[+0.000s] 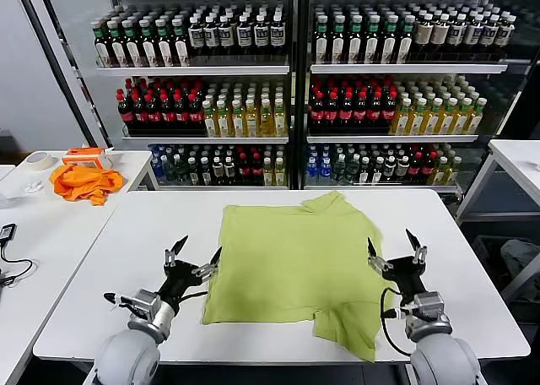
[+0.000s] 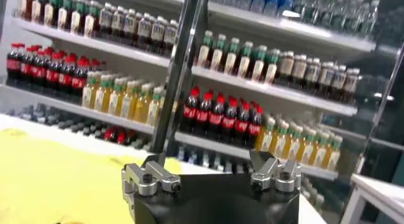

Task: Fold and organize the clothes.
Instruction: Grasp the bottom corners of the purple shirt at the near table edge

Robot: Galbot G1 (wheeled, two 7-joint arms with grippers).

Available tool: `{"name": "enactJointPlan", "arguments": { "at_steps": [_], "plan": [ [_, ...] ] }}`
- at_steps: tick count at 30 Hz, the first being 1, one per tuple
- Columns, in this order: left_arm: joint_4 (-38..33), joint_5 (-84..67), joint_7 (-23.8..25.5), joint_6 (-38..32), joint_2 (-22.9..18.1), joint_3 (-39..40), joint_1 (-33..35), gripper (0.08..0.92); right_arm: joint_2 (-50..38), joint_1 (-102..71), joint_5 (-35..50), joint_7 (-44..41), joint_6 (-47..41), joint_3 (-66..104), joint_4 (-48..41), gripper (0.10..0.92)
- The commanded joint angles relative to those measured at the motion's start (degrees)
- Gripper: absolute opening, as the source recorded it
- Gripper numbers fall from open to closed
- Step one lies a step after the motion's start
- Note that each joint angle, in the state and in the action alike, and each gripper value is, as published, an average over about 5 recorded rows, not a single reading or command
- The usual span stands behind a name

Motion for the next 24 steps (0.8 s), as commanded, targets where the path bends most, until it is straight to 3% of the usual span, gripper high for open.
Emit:
{"name": "enactJointPlan", "arguments": {
  "at_steps": [1, 12, 24],
  "plan": [
    [-7.15, -6.58, -6.63, 11.15, 4.27, -0.84, 10.34, 0.823, -3.71, -11.62, 4.42, -0.09, -1.6, 1.02, 5.5, 0.823],
    [-7.18, -8.65, -8.35, 12.64, 4.0, 1.28, 10.8, 0.823, -2.63, -17.14, 4.85, -0.59, -0.6, 0.1, 5.37, 0.823],
    [-2.63, -8.01, -10.72, 11.89, 2.79, 4.14, 7.85, 0.823, -1.75, -17.66, 6.18, 1.42, -0.24, -1.88, 3.86, 0.823]
  ]
}}
